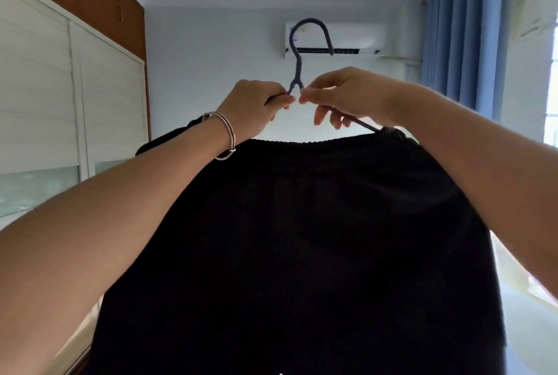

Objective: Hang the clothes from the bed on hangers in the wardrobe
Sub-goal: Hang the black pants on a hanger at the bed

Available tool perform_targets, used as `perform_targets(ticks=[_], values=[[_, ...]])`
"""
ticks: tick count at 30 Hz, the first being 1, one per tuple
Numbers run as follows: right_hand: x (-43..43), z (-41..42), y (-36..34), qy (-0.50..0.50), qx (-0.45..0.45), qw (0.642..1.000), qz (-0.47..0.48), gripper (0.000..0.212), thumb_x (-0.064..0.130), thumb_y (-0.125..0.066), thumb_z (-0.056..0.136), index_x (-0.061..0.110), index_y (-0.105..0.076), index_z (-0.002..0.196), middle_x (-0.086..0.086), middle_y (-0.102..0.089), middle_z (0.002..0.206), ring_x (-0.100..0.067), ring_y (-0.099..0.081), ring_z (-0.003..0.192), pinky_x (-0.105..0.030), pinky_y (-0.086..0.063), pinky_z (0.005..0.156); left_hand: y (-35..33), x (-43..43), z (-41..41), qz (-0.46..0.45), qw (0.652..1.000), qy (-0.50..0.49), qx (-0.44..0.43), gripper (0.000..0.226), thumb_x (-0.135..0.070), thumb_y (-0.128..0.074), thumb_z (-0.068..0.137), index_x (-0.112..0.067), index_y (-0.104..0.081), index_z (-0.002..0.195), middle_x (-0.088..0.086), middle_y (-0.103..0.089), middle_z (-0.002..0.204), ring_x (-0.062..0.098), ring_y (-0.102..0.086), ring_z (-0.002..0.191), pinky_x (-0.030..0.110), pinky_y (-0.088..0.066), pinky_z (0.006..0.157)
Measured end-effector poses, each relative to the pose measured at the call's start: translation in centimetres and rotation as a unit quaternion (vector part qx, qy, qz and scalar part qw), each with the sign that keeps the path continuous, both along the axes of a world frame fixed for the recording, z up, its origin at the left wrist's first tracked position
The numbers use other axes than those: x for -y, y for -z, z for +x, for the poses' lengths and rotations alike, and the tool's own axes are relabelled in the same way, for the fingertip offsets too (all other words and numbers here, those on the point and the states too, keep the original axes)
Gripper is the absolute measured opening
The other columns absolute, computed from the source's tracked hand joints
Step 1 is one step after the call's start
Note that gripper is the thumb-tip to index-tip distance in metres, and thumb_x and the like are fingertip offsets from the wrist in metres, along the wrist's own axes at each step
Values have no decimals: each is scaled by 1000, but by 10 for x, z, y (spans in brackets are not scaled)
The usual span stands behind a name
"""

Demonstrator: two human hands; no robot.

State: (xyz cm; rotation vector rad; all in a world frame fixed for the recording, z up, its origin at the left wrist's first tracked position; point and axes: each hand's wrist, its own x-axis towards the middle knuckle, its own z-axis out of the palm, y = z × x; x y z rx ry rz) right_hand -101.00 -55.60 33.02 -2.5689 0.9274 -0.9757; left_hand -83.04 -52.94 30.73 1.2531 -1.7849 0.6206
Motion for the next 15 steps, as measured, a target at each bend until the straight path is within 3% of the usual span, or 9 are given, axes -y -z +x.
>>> perform_targets(ticks=[3, 6, 9, 13, 15], values=[[5, -24, -10, 81, -27, 995, -57, 34, 46, -48, 90, 24, -62, 112, 7, -68, 93, -10, -60, 85, -28, -45, 86, -20, 5, 9, -12, 999, -19, -38, 32, -28, -48, 93, -4, -68, 88, 7, -54, 64, 18, -45, 56, 20, -28, 57], [12, -56, -4, 105, 31, 991, -70, 42, 49, -51, 88, 26, -55, 122, 2, -60, 120, -16, -55, 109, -32, -39, 97, -38, 8, 19, -35, 998, -35, -49, 32, -29, -48, 93, -5, -69, 90, 7, -56, 65, 19, -49, 64, 20, -30, 63], [23, -71, 7, 129, 21, 989, -66, 52, 40, -52, 90, 26, -38, 138, -7, -49, 138, -23, -46, 126, -33, -35, 102, -59, 9, 23, -59, 995, -35, -68, 33, -30, -48, 92, -5, -70, 93, -5, -52, 57, 5, -51, 54, 18, -31, 64], [28, -75, 15, 212, 102, 950, -207, 58, 38, -55, 88, 25, -33, 141, -2, -41, 145, -25, -32, 135, -38, -24, 110, -90, 4, 20, -80, 992, -34, -94, 34, -32, -47, 92, -6, -68, 98, -12, -52, 50, -14, -48, 43, 1, -33, 48], [24, -68, 26, 237, 121, 927, -264, 65, 46, -56, 84, 28, -32, 142, 2, -34, 149, -23, -22, 140, -42, -16, 114, -105, 1, 13, -94, 990, -30, -96, 35, -32, -47, 92, -6, -68, 100, -15, -50, 56, -18, -46, 40, 5, -34, 49]])
